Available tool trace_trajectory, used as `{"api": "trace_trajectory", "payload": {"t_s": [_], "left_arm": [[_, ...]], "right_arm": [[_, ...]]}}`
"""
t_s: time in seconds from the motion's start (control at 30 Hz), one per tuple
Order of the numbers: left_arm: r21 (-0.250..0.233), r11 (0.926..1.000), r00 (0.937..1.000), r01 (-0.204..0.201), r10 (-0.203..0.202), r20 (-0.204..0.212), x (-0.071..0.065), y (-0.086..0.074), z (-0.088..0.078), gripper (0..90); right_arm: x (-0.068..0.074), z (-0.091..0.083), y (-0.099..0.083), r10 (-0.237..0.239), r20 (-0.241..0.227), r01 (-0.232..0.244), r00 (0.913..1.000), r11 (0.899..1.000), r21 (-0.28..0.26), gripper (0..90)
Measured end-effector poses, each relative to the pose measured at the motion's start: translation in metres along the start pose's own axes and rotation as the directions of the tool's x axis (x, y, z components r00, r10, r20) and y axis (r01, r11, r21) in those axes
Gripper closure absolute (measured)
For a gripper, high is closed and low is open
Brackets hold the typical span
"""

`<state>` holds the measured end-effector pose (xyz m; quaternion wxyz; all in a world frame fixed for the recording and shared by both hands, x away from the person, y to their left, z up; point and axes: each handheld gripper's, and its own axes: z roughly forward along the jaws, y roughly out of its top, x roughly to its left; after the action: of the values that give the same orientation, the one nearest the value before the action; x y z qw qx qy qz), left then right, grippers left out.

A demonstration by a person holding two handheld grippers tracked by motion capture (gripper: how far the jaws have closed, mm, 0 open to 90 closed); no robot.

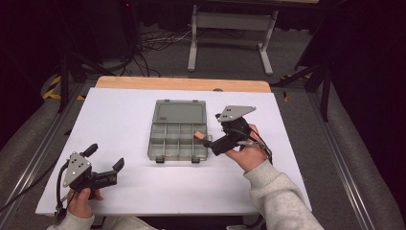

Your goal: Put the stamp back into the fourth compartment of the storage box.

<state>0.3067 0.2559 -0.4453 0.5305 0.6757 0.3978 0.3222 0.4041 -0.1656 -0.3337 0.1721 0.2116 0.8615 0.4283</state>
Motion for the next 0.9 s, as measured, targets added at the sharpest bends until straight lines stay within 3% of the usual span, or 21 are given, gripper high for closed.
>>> {"api": "trace_trajectory", "payload": {"t_s": [0.3, 0.7, 0.8, 0.9], "left_arm": [[-0.004, 1.0000, 1.0000, 0.000, 0.000, -0.002, -0.001, 0.000, 0.001, 0.2], [-0.006, 1.0000, 1.0000, -0.005, 0.005, 0.001, -0.002, 0.001, 0.003, 0.2], [-0.007, 1.0000, 1.0000, -0.007, 0.007, 0.003, -0.003, 0.001, 0.003, 0.2], [-0.008, 0.9999, 1.0000, -0.007, 0.007, 0.003, -0.003, 0.001, 0.003, 0.2]], "right_arm": [[0.009, -0.027, -0.031, 0.042, 0.039, -0.039, 0.9984, 0.997, -0.067, 0.6], [0.018, -0.050, -0.077, 0.093, 0.077, -0.077, 0.9928, 0.980, -0.185, 0.6], [0.020, -0.054, -0.095, 0.103, 0.082, -0.081, 0.9913, 0.969, -0.232, 0.6], [0.021, -0.060, -0.114, 0.135, 0.067, -0.110, 0.9886, 0.952, -0.286, 0.6]]}}
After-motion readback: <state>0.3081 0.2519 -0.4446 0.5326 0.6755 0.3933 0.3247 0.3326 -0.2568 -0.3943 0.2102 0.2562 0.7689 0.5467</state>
